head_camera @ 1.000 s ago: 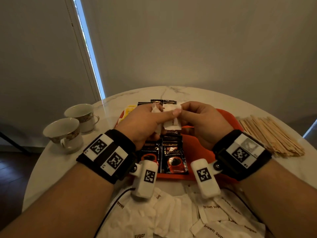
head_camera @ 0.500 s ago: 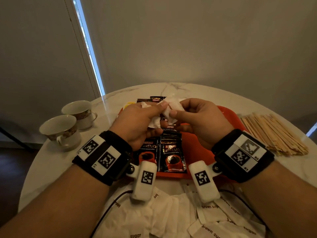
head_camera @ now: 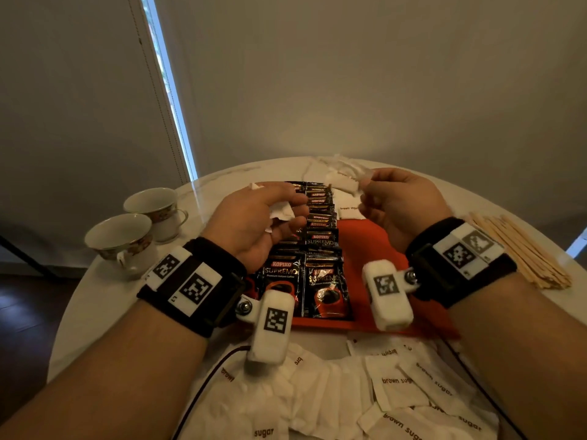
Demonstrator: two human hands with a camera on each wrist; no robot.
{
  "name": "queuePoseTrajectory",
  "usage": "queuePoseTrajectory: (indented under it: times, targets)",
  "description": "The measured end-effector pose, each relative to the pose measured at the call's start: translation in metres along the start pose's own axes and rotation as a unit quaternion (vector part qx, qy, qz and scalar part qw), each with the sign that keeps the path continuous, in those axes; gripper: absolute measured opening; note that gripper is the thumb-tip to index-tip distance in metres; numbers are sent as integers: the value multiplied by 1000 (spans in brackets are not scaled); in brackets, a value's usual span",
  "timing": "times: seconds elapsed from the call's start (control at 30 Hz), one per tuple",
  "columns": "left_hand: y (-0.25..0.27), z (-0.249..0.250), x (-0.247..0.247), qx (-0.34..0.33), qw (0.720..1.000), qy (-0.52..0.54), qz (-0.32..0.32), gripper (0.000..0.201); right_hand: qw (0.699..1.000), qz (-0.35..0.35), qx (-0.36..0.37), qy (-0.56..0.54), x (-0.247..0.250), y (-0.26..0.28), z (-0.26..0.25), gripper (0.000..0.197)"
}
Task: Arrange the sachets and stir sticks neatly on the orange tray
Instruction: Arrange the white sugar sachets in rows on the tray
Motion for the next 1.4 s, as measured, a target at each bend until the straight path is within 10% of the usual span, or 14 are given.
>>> queuePoseTrajectory:
  times: [0.23, 0.57, 1.2, 1.4]
  targets:
    - [-2, 4, 7, 17, 998, 67, -5, 29, 966, 79, -148, 195, 31, -55, 25, 20]
    - [-10, 6, 16, 14, 997, 72, -2, 34, 910, 39, -169, 377, 27, -72, 37, 21]
    - [-7, 0, 9, 20, 998, 37, -48, 29, 967, -29, -153, 204, 7, -33, 25, 17]
    - [3, 1, 2, 16, 996, -26, -79, 18, 965, -214, -101, 108, -28, 26, 14, 45]
Point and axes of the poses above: each hand's wrist, its own y-axis away from the middle knuckle, its own x-axis out of the back of the hand, z = x × y, the point moved 5 cm from there along -y, towards the middle knuckle, and after that the axes turned 6 degrees about -y, right-handed, at the moved point
